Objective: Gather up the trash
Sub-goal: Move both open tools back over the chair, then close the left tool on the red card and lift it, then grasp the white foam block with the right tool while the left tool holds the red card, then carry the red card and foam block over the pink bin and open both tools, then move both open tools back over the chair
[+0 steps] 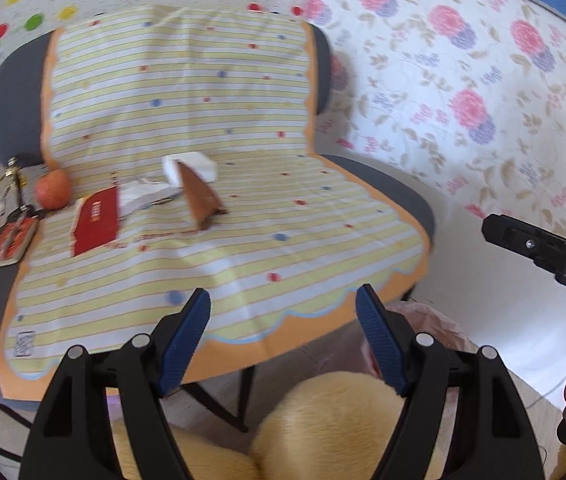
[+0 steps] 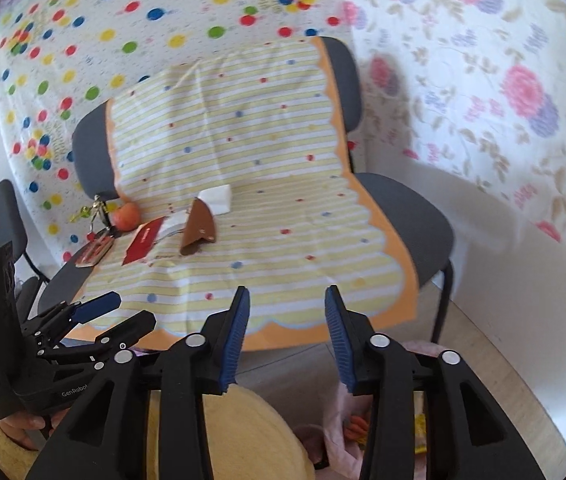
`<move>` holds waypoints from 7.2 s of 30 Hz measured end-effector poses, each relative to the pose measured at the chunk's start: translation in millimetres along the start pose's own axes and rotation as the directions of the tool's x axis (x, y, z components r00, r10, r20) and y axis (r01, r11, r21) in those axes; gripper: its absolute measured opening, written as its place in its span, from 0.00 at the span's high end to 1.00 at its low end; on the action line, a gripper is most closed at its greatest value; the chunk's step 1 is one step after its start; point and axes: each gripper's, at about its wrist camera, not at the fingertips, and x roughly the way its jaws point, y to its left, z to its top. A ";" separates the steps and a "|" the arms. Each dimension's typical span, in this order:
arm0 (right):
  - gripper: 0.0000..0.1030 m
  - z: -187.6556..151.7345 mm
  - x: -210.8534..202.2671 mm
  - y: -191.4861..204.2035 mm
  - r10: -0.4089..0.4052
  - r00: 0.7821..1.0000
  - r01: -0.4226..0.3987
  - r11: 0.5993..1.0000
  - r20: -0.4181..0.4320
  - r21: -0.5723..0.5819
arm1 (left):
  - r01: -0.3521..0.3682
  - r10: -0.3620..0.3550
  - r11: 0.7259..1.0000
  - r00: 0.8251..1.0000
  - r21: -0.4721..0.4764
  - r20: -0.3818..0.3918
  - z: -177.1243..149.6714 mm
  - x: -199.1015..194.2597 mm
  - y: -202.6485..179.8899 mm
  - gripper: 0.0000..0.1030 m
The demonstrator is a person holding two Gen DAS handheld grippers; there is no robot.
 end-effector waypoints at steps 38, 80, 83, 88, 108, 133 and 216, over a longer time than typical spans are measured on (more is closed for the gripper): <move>0.41 64.1 183.9 77.3 0.116 0.987 -0.127 0.987 -0.112 -0.101 | -0.295 0.215 0.917 0.932 -0.268 -0.291 61.9 156.9 211.2 0.12; 0.18 141.1 371.3 138.8 0.021 0.956 -0.087 0.972 -0.292 -0.218 | -0.299 0.286 0.922 0.954 -0.248 -0.085 92.4 108.0 219.4 0.23; 0.17 146.7 391.0 139.0 0.006 0.940 -0.082 0.975 -0.340 -0.209 | -0.292 0.280 0.924 0.956 -0.247 -0.084 93.8 113.1 220.9 0.23; 0.35 153.2 406.4 135.3 0.001 0.926 -0.075 0.980 -0.378 -0.182 | -0.296 0.280 0.921 0.955 -0.253 -0.098 91.3 117.9 223.6 0.23; 0.38 108.7 157.7 75.3 0.056 0.998 -0.058 0.986 -0.011 -0.157 | -0.272 0.276 0.949 0.961 -0.160 0.003 56.9 23.5 115.8 0.23; 0.35 -82.6 36.7 -118.8 -0.292 0.946 0.308 0.945 -0.137 0.107 | 0.131 -0.126 0.987 0.990 0.093 -0.059 -7.1 37.4 -93.4 0.23; 0.22 29.8 72.4 64.3 0.009 0.998 -0.016 0.992 -0.055 -0.124 | -0.209 0.211 0.970 0.977 -0.126 0.004 22.7 -11.3 120.5 0.12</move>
